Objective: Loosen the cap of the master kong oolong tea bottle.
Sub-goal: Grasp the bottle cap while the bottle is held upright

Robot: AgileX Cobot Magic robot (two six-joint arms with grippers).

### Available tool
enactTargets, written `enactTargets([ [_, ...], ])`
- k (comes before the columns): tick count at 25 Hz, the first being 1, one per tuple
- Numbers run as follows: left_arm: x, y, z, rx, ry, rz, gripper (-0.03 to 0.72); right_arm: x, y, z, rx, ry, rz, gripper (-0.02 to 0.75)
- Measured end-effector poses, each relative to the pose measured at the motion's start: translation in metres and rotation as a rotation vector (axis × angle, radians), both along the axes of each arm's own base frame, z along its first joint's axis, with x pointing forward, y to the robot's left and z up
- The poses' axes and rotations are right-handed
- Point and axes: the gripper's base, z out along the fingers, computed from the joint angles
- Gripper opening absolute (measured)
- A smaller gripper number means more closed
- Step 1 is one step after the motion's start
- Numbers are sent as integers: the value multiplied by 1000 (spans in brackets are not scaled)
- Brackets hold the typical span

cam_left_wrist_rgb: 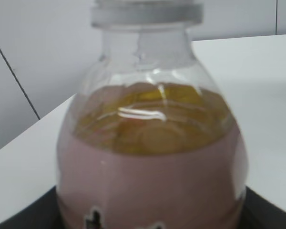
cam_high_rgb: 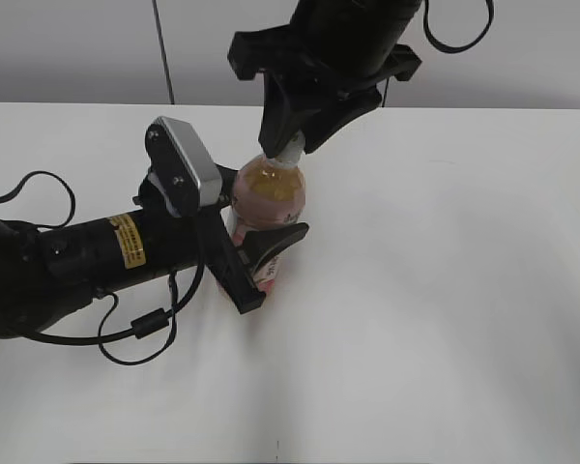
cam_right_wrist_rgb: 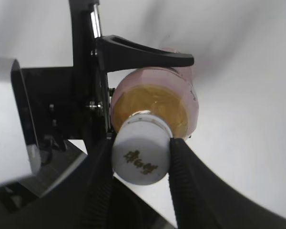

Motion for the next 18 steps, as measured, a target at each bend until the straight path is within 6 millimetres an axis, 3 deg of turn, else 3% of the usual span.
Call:
enactTargets([
  [6,0,0,0,0,0,0,420,1,0,0,-46,-240,492,281],
  [18,4,3,1,-21,12,39,420,7,5,3,-93,-595,1050,277],
])
